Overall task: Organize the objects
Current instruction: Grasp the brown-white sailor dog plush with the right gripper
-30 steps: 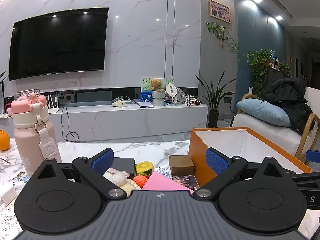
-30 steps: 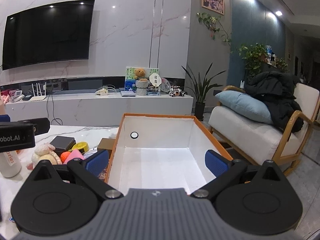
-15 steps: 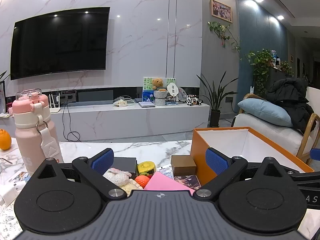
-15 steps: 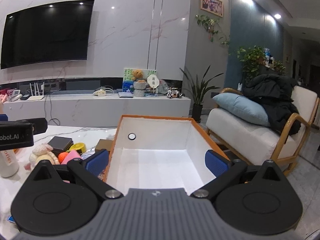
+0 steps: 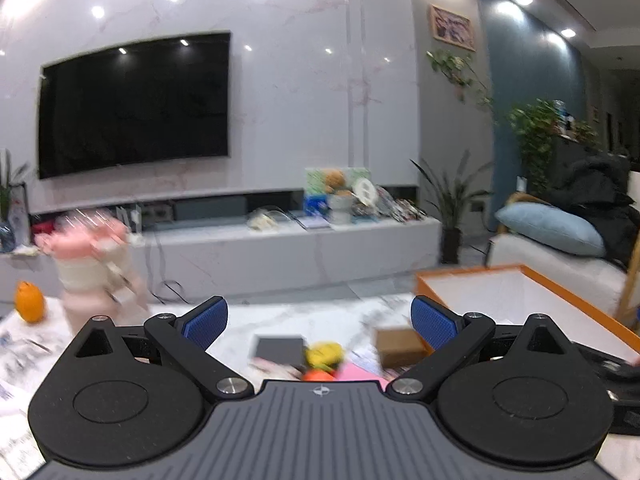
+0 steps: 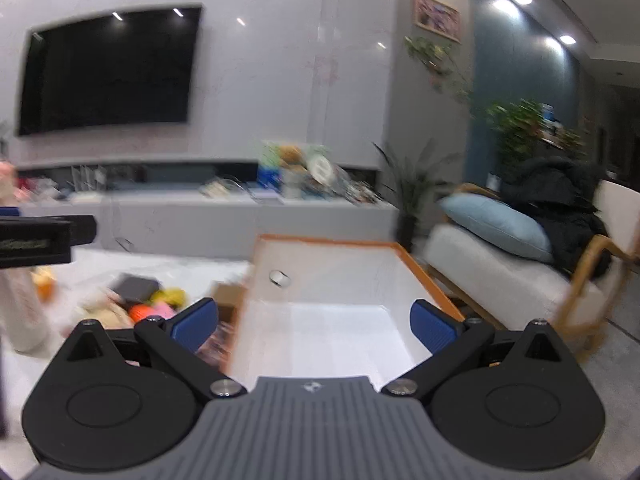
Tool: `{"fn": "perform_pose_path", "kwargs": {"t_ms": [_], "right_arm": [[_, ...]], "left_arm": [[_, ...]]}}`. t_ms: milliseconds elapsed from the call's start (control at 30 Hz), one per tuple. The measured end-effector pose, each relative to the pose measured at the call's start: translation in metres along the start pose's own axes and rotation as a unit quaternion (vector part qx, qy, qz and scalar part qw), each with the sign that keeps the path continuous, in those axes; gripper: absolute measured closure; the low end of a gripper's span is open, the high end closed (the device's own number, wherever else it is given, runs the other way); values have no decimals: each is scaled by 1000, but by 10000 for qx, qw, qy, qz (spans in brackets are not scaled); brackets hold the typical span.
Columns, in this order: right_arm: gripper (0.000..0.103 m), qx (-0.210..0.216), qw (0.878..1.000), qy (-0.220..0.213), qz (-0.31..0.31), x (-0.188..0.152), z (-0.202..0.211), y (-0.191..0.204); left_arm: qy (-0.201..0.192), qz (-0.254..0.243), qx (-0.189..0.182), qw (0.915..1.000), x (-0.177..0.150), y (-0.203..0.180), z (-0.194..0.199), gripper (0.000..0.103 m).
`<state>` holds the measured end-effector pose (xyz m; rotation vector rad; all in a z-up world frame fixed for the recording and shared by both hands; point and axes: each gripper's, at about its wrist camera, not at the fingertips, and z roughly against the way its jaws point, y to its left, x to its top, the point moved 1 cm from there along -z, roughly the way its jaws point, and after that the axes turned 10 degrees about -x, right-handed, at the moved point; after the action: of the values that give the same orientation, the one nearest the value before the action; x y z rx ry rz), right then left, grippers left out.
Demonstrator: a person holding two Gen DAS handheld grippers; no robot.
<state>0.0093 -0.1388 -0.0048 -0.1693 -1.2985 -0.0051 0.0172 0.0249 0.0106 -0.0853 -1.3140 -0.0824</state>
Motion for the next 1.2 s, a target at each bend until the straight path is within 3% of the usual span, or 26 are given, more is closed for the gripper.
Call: {"fn": "perform_pose_path", "kwargs": {"t_ms": [67,100,200,233,300,400,467,567,700,767,833,1033,1133,1200], "right_arm": [[1,850,9962,-202,43,6,11,4],[1,1347,9908,-38,151,10,12,10],[1,2668,9594,888,218,9,2,40],[1,2817,9521,1150,294,4,-2,51],[3,2801,9466,1450,665,-9,-9,78],[27,2850,9358,1901,830,-24,-22,105],[29,2879,9255,2332,781,-29,-32,115],[29,2406,9297,2666,811,-39,-47,125],[29,2316,9202,3102,581,-45,-68,131],[36,2152,9195,3209,718,-50,-73,139],[41,2211,9192,3176,733,-54,-71,142],[48,2400,9381,2422,606,-51,-45,131],[48,2488,9423,2240,5,-28,-35,98],[47,2479,9457,2069,-368,-6,-34,71]], "left_arm": [[-188,-46,104,9998,11,14,7,0],[-272,-42,180,9995,16,22,11,0],[-425,136,299,9986,24,42,19,0],[-430,217,300,9984,24,46,21,0],[-402,287,292,9984,21,52,21,0],[-357,232,322,9986,19,54,19,0],[-334,229,329,9986,19,56,18,0],[-333,333,294,9985,21,61,19,0],[-384,402,276,9981,23,67,22,0],[-350,443,295,9980,24,70,20,0],[-273,504,274,9980,25,74,18,0],[47,468,149,9988,19,79,9,0],[406,923,-191,9947,16,89,2,0],[781,1459,-501,9849,11,96,-10,0]]}}
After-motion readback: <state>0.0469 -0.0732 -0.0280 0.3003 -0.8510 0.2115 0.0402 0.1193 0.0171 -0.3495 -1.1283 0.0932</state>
